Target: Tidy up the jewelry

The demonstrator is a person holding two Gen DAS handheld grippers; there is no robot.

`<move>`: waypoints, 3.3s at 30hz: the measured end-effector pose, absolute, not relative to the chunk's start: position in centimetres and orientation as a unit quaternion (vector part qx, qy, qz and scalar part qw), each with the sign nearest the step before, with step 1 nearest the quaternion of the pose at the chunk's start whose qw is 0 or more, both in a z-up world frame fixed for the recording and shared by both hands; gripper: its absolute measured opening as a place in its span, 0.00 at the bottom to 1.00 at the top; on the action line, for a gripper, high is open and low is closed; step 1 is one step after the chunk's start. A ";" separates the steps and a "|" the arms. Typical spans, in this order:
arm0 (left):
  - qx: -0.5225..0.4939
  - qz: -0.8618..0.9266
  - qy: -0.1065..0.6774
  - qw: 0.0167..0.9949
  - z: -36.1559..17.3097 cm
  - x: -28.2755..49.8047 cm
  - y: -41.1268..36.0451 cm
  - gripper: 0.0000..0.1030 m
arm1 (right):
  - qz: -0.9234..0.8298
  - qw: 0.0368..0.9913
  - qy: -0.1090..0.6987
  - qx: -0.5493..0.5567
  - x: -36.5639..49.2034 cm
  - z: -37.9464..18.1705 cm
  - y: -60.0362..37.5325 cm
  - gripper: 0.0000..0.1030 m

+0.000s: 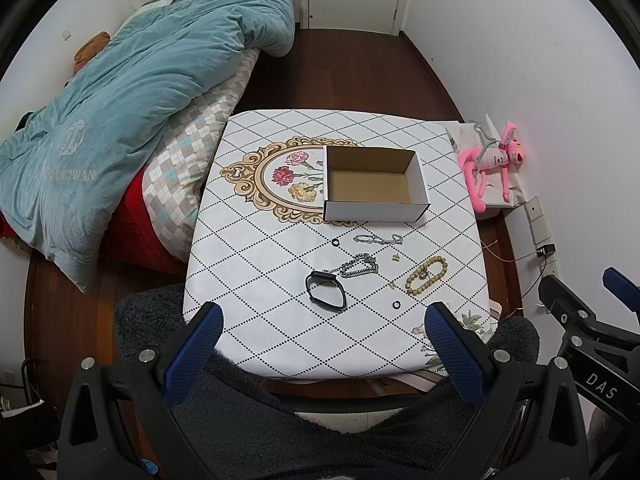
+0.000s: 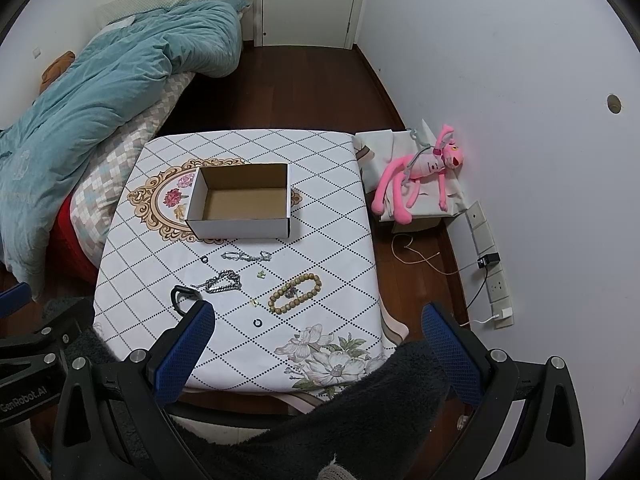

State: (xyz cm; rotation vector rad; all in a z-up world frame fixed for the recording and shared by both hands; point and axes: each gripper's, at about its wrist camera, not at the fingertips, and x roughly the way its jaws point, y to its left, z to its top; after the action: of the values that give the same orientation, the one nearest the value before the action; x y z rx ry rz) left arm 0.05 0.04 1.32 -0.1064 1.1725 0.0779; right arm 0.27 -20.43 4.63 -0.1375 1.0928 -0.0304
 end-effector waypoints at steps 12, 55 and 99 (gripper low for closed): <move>-0.051 0.037 0.552 0.831 1.6 -0.2 -0.5 1.00 | -0.013 0.853 0.518 -0.065 0.2 4.9 -20.5 1.00; -0.103 0.039 0.702 0.703 -23.8 7.9 3.6 0.36 | -0.048 0.733 0.677 0.033 8.1 -23.3 -23.8 0.09; -0.093 -0.052 0.611 0.784 -11.5 22.1 -2.0 0.01 | 0.137 0.820 0.543 0.119 21.2 -8.2 -19.3 0.09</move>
State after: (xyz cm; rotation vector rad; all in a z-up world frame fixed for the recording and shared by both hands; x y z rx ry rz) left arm 22.11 -1.96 -11.52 -0.2009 1.3190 -0.1117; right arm 21.20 -19.35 -8.18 0.2529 1.1562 0.2918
